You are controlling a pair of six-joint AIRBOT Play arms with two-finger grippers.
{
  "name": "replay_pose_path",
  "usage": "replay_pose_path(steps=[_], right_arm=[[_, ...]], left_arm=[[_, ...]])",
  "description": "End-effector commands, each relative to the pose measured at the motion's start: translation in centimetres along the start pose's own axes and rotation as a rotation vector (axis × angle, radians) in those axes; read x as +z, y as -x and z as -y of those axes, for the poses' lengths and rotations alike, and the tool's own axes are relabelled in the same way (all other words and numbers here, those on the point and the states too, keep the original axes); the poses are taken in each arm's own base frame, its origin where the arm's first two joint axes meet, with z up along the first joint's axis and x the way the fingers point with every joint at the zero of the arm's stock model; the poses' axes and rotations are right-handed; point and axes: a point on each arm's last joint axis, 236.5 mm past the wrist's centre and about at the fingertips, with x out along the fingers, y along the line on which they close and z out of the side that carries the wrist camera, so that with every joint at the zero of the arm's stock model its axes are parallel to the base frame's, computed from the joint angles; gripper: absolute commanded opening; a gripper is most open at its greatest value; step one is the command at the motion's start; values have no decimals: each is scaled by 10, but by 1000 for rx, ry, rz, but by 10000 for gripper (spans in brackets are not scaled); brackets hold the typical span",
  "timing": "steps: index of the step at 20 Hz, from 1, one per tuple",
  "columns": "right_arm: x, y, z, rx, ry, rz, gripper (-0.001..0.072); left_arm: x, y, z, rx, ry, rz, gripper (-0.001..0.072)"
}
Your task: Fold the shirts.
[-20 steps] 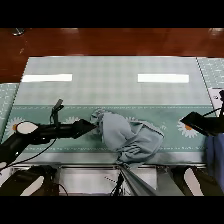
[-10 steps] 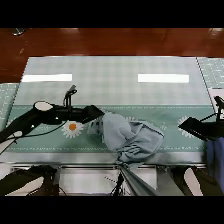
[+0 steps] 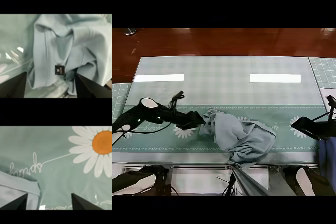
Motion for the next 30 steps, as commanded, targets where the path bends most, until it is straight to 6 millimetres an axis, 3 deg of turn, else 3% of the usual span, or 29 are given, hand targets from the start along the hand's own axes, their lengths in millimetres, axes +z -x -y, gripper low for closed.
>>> replay_pose_path(steps=[1,4,5,6,7,10,16,23,24,25,26,28,30], right_arm=[[0,0,-1,3,-5,1,618],[-4,-1,1,-2,-2,-15,618],[-7,-2,1,-2,3,-28,618],[-15,-6,2,0,8,-56,618],[-27,-11,4,4,9,-95,618],[-72,-34,6,32,-35,-235,619],[-92,-50,-29,127,62,-373,618],[-93,-95,-73,175,105,-386,593],[-90,-101,-82,196,99,-369,389],[-85,-103,-93,225,95,-346,105],[-77,-100,-107,272,120,-316,23],[-48,-75,-137,339,210,-265,23],[10,-25,-171,346,342,-134,22]], left_arm=[[-4,-29,22,-103,-23,-6,701],[7,-46,38,-145,-29,28,698],[9,-49,38,-137,-35,29,609],[12,-50,37,-137,-32,27,287],[15,-51,37,-138,-29,27,23],[20,-49,41,-147,-45,30,28],[20,-49,40,-145,-45,29,28],[7,-48,48,-181,-78,-22,28],[5,-47,51,-193,-101,-26,28],[1,-45,60,-231,-141,-39,28],[-2,-39,71,-287,-160,-48,27],[11,-15,92,-351,-204,-15,26],[49,36,122,-386,-243,118,25]])
